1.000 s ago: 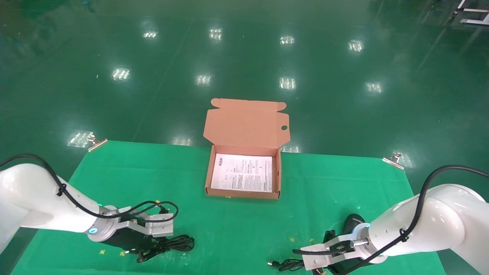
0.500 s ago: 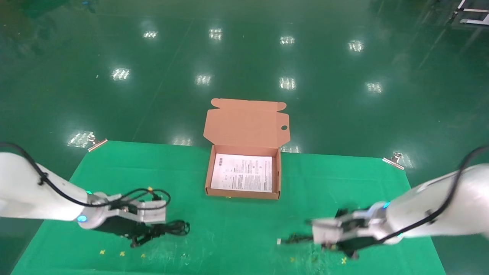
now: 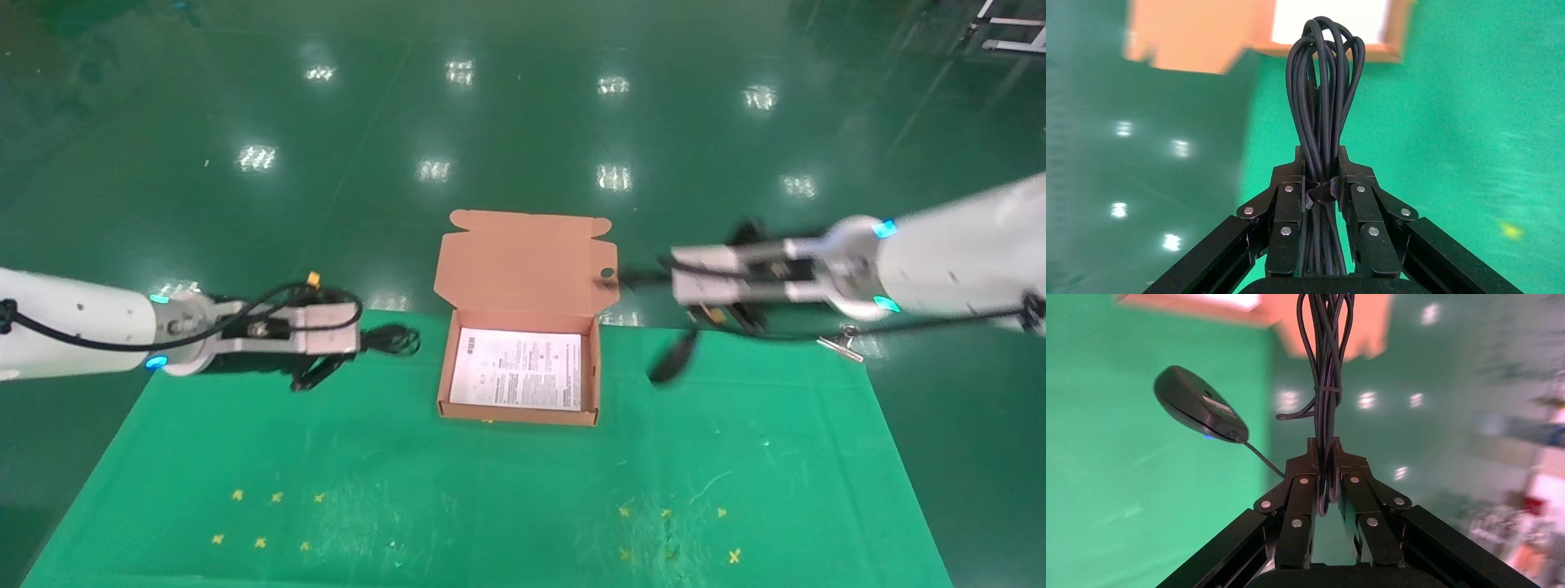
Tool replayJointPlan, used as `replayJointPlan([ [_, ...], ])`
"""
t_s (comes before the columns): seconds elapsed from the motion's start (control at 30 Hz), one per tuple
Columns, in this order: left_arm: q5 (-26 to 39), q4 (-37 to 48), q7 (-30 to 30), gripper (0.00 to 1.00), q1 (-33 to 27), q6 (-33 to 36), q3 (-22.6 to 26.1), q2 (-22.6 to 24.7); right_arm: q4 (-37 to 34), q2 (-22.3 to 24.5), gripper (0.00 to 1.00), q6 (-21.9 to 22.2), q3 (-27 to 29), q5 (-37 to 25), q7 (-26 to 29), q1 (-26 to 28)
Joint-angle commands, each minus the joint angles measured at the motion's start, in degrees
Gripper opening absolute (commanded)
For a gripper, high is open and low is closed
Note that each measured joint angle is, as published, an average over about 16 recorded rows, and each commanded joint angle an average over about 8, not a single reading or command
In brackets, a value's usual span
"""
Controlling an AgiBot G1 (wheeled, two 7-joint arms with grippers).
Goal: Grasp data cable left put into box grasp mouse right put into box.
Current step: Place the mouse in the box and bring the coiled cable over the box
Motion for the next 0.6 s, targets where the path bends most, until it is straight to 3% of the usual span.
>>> replayJointPlan([
  [0.03,0.57,-3.8,-1.69,0.0,0.08,-1.35,-0.42,-0.74,0.18,-1.14,0.0,1.23,0.74,-1.45,0.61,1.49],
  [0.6,6.21,-15.96,-8.32,0.0,-0.94,-7.63,-1.51,0.68,-18.04,-16.32,0.0,13.86,4.36,5.32,-12.61,5.86],
])
